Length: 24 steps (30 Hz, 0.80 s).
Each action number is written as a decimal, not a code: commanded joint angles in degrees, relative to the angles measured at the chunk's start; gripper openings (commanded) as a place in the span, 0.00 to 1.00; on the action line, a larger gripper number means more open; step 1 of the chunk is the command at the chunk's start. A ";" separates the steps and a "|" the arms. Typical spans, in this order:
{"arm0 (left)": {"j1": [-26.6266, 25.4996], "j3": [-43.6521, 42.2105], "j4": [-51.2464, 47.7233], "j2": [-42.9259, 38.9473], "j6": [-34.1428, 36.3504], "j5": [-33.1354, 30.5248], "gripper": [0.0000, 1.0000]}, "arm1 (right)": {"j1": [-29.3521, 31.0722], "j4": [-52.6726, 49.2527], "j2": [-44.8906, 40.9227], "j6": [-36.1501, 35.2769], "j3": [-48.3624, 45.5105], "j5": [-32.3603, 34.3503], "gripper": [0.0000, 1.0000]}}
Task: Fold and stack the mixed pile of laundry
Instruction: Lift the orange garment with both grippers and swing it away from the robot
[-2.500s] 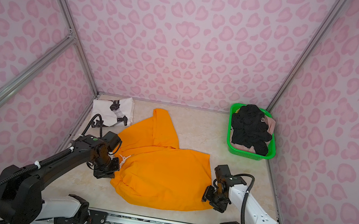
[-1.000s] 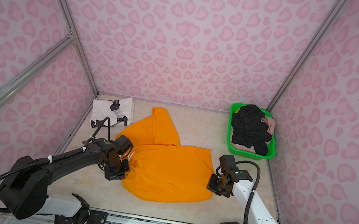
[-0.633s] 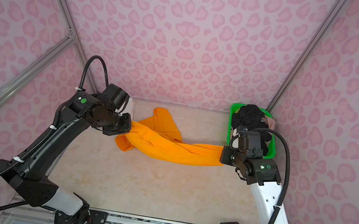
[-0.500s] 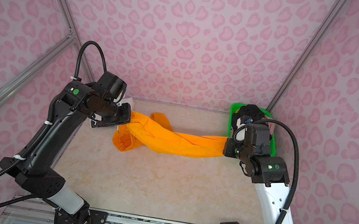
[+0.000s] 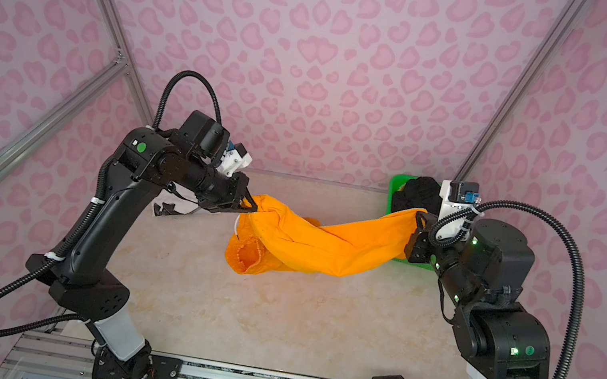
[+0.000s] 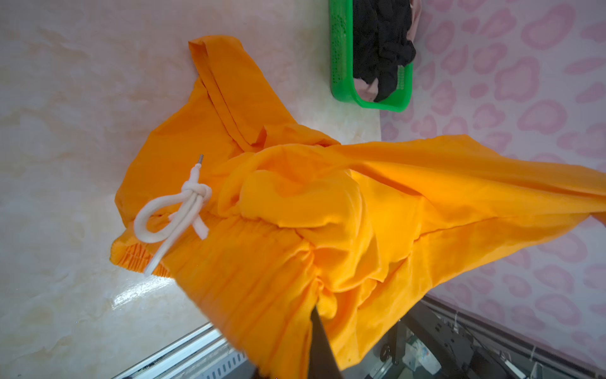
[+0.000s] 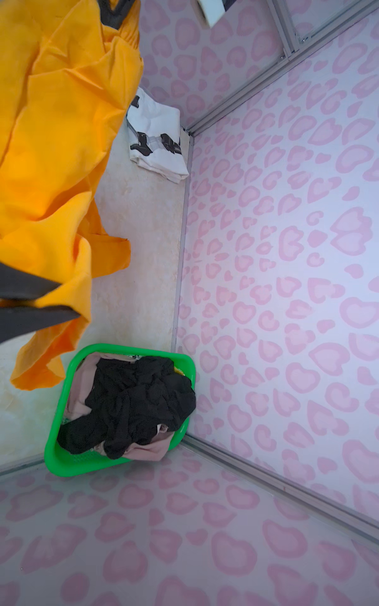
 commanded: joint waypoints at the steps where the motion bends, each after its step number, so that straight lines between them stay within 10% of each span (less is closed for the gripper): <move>1: -0.86 -1.36 3.81 -0.54 0.30 4.15 0.02 | -0.04 -0.20 0.47 -1.52 -0.20 1.90 0.00; 7: 3.37 -1.29 8.90 1.67 -3.49 -3.14 0.02 | -0.44 4.74 4.15 -0.80 -5.93 -1.67 0.00; 16: 13.39 26.50 22.67 21.33 -12.09 7.93 0.02 | -4.60 17.55 16.86 2.09 3.27 -10.78 0.00; 24: 15.12 23.90 34.62 20.63 -17.04 11.47 0.02 | -5.06 21.61 14.89 -4.05 8.91 -13.73 0.00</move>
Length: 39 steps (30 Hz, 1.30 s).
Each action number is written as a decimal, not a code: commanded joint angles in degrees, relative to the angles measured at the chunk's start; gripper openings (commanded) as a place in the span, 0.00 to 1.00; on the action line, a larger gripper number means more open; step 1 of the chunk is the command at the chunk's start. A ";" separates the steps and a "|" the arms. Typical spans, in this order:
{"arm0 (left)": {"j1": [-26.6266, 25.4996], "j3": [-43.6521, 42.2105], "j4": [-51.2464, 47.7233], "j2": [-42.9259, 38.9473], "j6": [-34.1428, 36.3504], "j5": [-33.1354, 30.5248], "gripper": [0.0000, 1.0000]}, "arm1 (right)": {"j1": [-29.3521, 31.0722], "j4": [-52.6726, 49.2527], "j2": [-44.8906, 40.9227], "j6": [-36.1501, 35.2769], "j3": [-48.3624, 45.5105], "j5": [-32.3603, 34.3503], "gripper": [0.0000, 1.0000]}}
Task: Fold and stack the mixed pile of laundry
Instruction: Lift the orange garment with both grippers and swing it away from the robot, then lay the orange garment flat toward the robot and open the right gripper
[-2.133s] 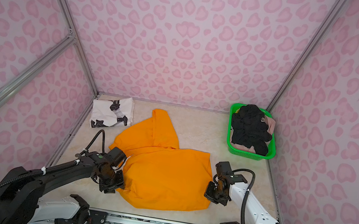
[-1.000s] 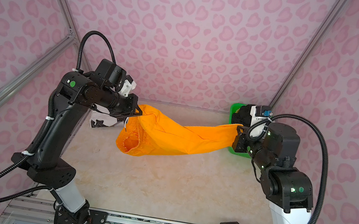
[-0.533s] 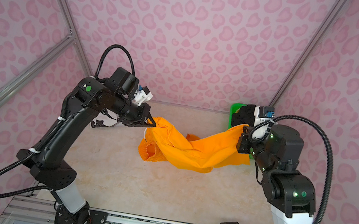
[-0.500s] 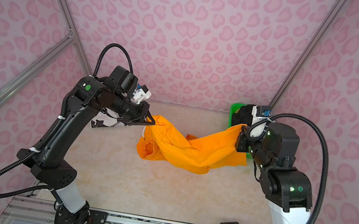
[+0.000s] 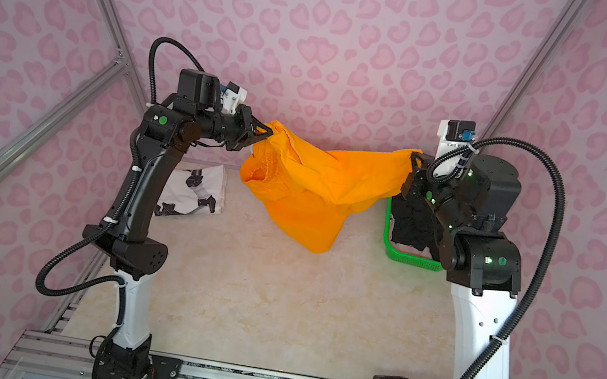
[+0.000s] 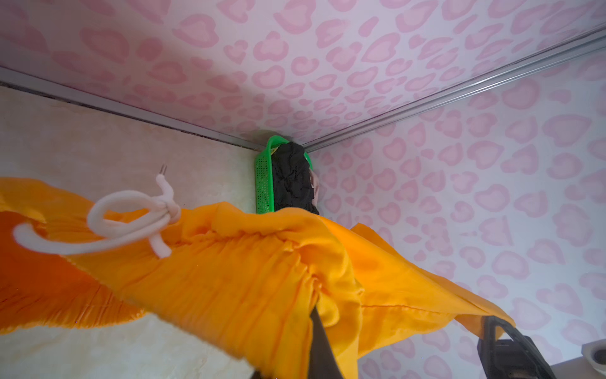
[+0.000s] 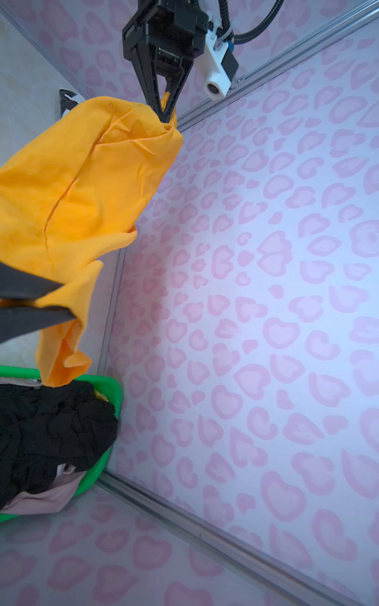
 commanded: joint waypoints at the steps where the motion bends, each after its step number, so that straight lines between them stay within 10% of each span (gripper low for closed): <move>1: 0.42 -0.66 5.75 -1.47 -0.78 1.92 0.02 | -0.03 4.72 -2.33 -3.69 -1.70 -3.31 0.00; 9: 1.12 -5.87 -1.00 -4.83 8.38 2.61 0.02 | 0.07 7.33 -8.20 -5.33 -9.22 -12.37 0.00; 12: 1.59 -8.55 -13.25 -6.09 15.82 -6.80 0.02 | 0.34 6.38 -11.06 -1.75 -16.38 -15.22 0.00; 22: 1.67 -62.78 -9.82 -28.77 20.16 -19.54 0.02 | 8.82 -3.36 -22.89 15.06 -51.97 -10.08 0.00; 32: 1.44 -85.43 -12.48 -45.32 16.60 -15.69 0.05 | 11.59 -18.94 -23.42 18.76 -59.62 -3.15 0.01; 39: 1.48 -96.20 -14.00 -49.83 12.95 -16.91 0.21 | 11.64 -23.45 -17.96 17.42 -58.45 -9.65 0.44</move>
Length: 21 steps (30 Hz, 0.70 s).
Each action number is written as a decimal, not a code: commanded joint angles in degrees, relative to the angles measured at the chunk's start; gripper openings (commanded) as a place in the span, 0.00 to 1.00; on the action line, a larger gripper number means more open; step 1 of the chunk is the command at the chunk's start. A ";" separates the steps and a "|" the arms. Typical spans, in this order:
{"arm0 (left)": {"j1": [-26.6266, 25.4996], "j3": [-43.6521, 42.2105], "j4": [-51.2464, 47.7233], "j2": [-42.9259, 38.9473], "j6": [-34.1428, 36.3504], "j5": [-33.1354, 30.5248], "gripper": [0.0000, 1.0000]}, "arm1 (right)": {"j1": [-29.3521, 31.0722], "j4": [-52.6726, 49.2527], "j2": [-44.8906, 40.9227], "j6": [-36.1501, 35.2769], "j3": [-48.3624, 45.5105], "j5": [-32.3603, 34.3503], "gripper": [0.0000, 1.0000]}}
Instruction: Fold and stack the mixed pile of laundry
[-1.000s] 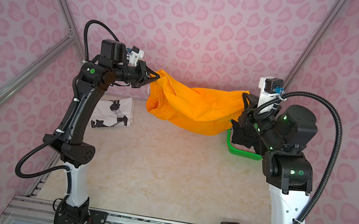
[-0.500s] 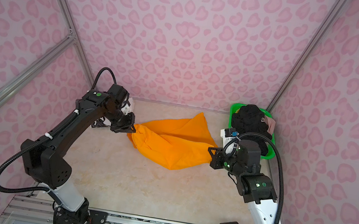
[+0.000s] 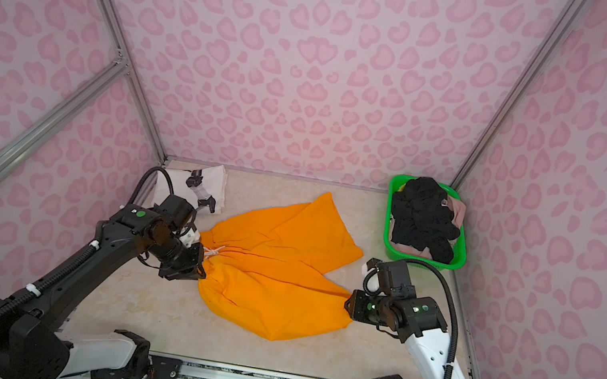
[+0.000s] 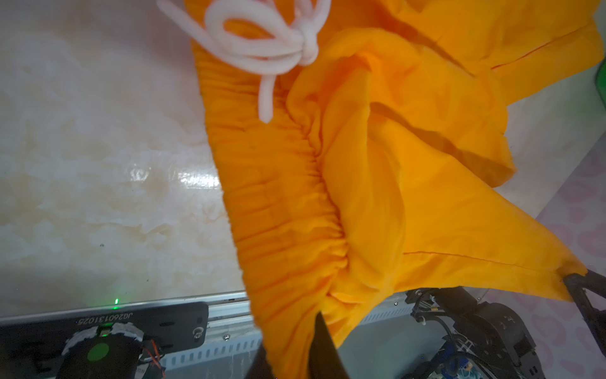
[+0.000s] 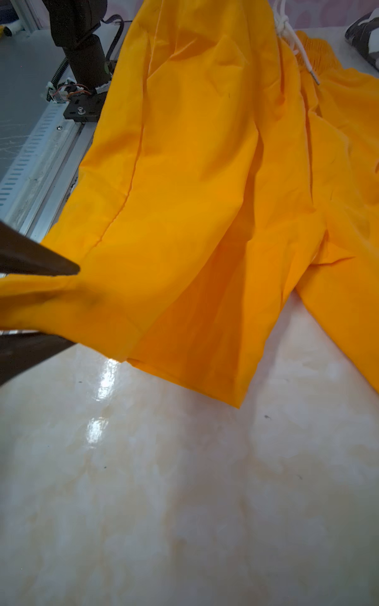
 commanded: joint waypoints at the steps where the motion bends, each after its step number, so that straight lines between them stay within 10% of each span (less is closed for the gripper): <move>1: 0.07 -2.86 -1.92 -1.78 -2.50 -1.28 0.23 | 0.01 -3.75 1.97 -1.57 2.16 -2.29 0.49; 8: 0.07 -5.64 -2.46 -8.23 -5.12 -2.55 0.56 | -2.31 2.07 11.75 -8.29 10.16 7.47 0.66; 16: 0.33 -6.87 10.89 -6.15 -9.04 -18.96 0.63 | -9.78 18.56 36.57 -6.75 18.30 7.22 0.51; 21: 2.20 -3.43 20.70 4.96 -6.68 -24.87 0.63 | -9.94 20.99 48.91 -6.49 25.30 7.25 0.59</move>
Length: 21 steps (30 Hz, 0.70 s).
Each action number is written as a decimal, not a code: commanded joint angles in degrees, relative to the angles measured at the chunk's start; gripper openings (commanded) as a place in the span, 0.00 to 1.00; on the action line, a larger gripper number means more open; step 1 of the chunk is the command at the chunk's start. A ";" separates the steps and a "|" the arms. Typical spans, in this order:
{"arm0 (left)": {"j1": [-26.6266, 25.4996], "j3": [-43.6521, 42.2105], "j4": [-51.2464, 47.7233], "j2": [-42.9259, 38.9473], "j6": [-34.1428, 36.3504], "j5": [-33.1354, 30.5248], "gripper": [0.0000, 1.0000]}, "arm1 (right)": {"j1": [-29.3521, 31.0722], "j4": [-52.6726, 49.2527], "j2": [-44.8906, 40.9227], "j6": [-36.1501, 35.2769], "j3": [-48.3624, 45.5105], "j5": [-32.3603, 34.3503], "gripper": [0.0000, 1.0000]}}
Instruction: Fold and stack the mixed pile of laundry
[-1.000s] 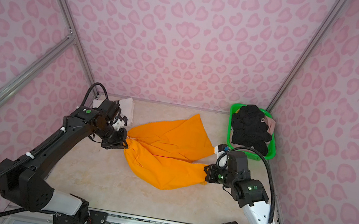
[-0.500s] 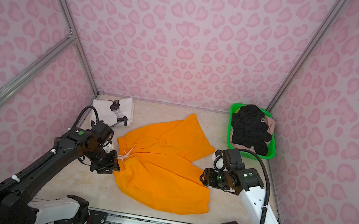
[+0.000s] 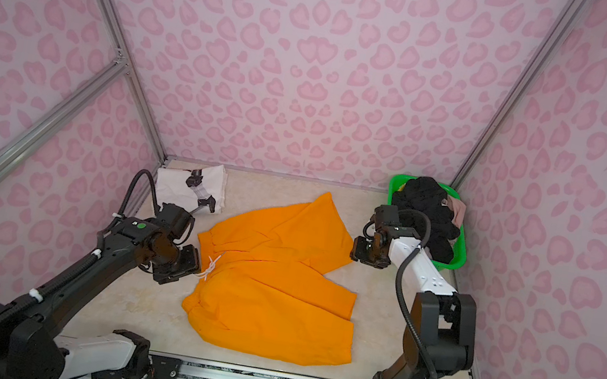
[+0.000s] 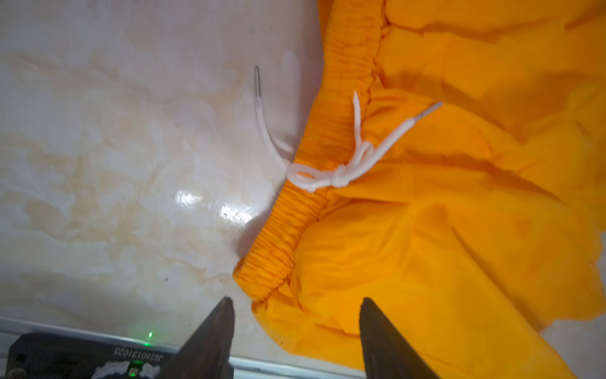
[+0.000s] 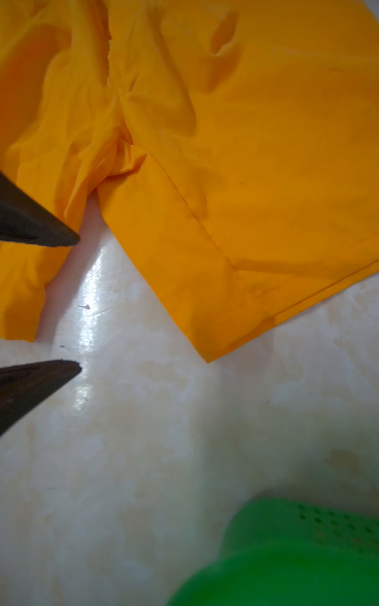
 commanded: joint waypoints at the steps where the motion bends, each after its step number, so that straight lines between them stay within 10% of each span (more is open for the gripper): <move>1: 1.05 2.53 11.22 5.78 1.83 -6.48 0.63 | -0.12 2.71 5.29 0.18 2.80 0.23 0.60; 13: 9.64 12.39 24.76 31.11 7.69 6.45 0.53 | -0.12 2.69 16.52 1.59 6.89 0.62 0.61; 21: 10.47 20.23 26.23 39.70 10.79 12.86 0.16 | -0.14 1.92 17.15 0.26 6.06 1.99 0.20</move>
